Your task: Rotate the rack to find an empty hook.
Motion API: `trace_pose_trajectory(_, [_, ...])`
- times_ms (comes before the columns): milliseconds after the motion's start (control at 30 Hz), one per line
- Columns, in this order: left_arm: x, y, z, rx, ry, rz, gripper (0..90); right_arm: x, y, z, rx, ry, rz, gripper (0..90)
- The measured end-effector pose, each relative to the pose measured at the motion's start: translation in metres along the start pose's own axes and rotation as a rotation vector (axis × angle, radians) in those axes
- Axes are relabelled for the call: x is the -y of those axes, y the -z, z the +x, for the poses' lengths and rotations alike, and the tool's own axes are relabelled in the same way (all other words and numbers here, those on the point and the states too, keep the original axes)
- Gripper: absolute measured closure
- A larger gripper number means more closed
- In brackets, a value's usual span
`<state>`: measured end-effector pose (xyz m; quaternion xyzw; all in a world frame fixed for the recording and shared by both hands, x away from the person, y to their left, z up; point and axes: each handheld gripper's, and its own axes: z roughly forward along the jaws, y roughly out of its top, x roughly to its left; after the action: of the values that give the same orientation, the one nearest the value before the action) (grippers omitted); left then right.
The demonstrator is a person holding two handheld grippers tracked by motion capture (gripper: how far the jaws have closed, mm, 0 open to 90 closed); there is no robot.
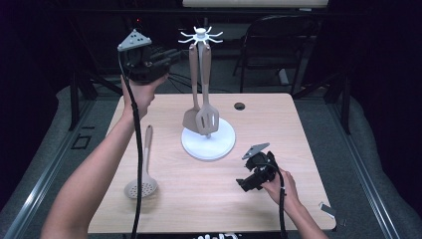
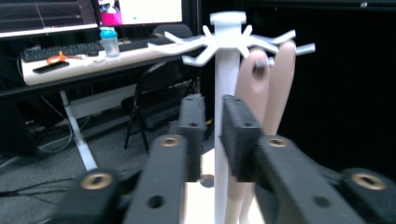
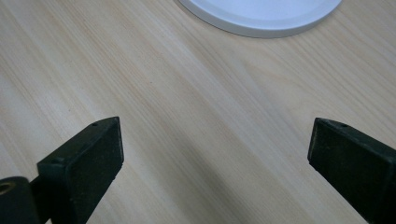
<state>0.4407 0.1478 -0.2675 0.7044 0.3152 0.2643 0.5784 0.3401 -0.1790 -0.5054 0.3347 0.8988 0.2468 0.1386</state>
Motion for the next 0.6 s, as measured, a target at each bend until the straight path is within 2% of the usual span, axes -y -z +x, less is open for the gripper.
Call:
trace_pose_trajectory(33, [-0.002, -0.001, 0.000, -0.002, -0.008, 0.002, 87.5, 0.000, -0.001, 0.000, -0.009, -0.010, -0.008, 3.4])
trace_pose_trajectory(67, [-0.004, -0.003, 0.001, -0.001, -0.011, 0.003, 89.9, 0.000, 0.000, -0.001, -0.003, -0.002, 0.009, 3.4])
trace_pose_trajectory(300, [-0.015, -0.012, -0.002, -0.006, -0.037, 0.008, 90.0, 0.001, 0.000, -0.001, -0.003, -0.001, 0.014, 3.4])
trace_pose_trajectory(367, [-0.018, -0.015, -0.003, -0.019, -0.049, 0.017, 90.0, 0.001, 0.000, -0.002, -0.002, -0.002, 0.014, 3.5])
trace_pose_trajectory(467, [-0.021, -0.019, 0.000, -0.027, -0.050, 0.027, 90.0, 0.000, -0.001, -0.001, -0.004, -0.002, 0.017, 3.6])
trace_pose_trajectory(500, [-0.021, -0.021, 0.000, -0.029, -0.049, 0.027, 90.0, 0.001, -0.003, 0.000, -0.011, -0.014, -0.004, 3.7])
trace_pose_trajectory(600, [-0.022, -0.023, 0.000, -0.034, -0.049, 0.027, 90.0, 0.001, -0.003, 0.000, -0.008, -0.002, 0.010, 3.7])
